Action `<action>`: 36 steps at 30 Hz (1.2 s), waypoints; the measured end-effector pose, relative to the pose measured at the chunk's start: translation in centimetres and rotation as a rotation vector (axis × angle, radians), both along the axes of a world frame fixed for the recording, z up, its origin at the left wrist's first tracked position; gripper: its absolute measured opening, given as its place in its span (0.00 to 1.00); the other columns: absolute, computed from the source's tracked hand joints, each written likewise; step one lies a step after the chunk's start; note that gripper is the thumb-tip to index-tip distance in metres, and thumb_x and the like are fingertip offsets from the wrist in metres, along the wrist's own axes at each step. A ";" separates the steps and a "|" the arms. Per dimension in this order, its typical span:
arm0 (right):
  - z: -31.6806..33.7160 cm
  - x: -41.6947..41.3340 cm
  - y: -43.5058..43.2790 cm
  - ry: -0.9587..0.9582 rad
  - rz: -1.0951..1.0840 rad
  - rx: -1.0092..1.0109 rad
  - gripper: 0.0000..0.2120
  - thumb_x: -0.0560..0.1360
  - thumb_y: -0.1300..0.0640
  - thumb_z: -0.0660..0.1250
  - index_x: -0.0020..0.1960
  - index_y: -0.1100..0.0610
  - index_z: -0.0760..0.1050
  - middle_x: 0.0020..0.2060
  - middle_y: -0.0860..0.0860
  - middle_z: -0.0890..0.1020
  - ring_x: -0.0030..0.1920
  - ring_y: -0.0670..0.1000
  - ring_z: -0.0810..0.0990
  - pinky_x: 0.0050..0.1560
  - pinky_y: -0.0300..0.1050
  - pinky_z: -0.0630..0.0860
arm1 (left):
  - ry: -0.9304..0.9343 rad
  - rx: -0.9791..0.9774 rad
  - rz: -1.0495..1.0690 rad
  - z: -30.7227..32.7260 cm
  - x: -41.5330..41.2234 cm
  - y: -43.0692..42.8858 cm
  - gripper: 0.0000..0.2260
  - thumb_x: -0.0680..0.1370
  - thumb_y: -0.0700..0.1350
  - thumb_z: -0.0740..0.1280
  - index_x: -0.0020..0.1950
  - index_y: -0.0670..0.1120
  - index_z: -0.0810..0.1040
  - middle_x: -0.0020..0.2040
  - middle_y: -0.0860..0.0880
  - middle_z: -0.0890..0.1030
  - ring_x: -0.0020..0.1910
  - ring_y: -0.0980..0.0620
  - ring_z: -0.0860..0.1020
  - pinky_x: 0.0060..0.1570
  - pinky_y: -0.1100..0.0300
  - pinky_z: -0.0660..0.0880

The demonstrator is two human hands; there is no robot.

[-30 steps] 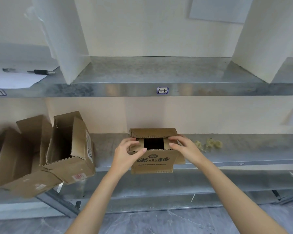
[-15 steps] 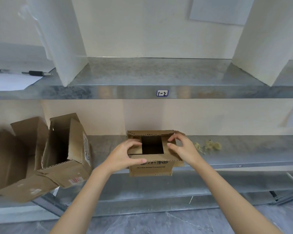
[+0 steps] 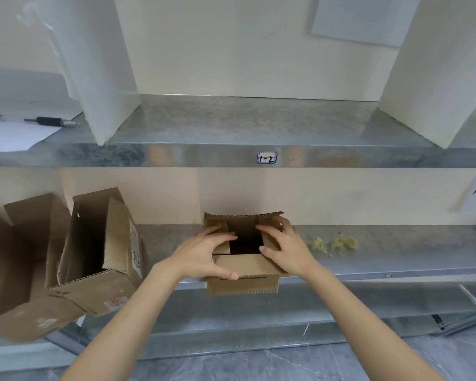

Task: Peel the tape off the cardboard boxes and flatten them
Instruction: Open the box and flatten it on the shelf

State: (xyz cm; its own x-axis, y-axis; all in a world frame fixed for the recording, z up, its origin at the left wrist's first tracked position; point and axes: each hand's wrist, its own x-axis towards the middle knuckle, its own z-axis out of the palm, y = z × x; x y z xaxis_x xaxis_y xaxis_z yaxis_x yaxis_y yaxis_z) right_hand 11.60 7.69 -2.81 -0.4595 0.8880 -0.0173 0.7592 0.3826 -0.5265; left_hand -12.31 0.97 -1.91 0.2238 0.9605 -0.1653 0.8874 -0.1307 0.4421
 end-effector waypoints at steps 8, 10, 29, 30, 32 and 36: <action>0.0 0.6 0.0 -0.064 0.081 0.061 0.14 0.78 0.45 0.63 0.63 0.44 0.73 0.73 0.46 0.59 0.71 0.55 0.60 0.64 0.51 0.69 | 0.051 0.052 -0.095 0.6 -0.2 1.0 0.37 0.67 0.71 0.71 0.72 0.58 0.69 0.71 0.59 0.64 0.72 0.56 0.59 0.64 0.56 0.67; 0.4 1.0 0.2 -0.003 0.092 0.039 0.13 0.79 0.44 0.62 0.62 0.44 0.71 0.71 0.46 0.61 0.69 0.53 0.64 0.62 0.48 0.69 | 0.000 0.113 -0.056 0.4 -0.3 0.7 0.37 0.65 0.71 0.72 0.69 0.58 0.70 0.70 0.60 0.64 0.70 0.57 0.61 0.61 0.56 0.71; 1.3 4.4 -0.4 0.319 0.026 -0.220 0.37 0.62 0.50 0.83 0.61 0.36 0.63 0.63 0.40 0.70 0.65 0.46 0.71 0.59 0.33 0.71 | -0.465 0.352 0.468 -1.1 0.7 -1.8 0.46 0.56 0.73 0.75 0.69 0.55 0.69 0.67 0.58 0.58 0.67 0.53 0.68 0.66 0.59 0.67; 1.1 4.3 -0.3 0.342 0.000 -0.181 0.34 0.63 0.52 0.82 0.60 0.39 0.65 0.61 0.41 0.73 0.64 0.46 0.73 0.56 0.31 0.71 | -0.485 0.344 0.476 -1.0 0.7 -1.8 0.46 0.58 0.71 0.76 0.71 0.55 0.67 0.69 0.56 0.58 0.68 0.52 0.67 0.66 0.58 0.67; 0.8 4.5 0.0 0.399 -0.071 -0.131 0.28 0.66 0.53 0.80 0.56 0.43 0.66 0.54 0.45 0.77 0.57 0.47 0.76 0.53 0.35 0.73 | -0.528 0.355 0.452 -0.9 0.5 -1.9 0.46 0.61 0.67 0.77 0.73 0.55 0.62 0.71 0.55 0.57 0.70 0.52 0.66 0.70 0.55 0.66; 0.8 5.3 0.9 0.497 -0.126 -0.047 0.15 0.73 0.57 0.74 0.48 0.43 0.69 0.45 0.49 0.81 0.47 0.54 0.80 0.49 0.51 0.78 | -0.554 0.378 0.405 -0.8 -1.0 -2.3 0.47 0.61 0.69 0.75 0.74 0.58 0.59 0.70 0.59 0.58 0.71 0.56 0.64 0.71 0.50 0.68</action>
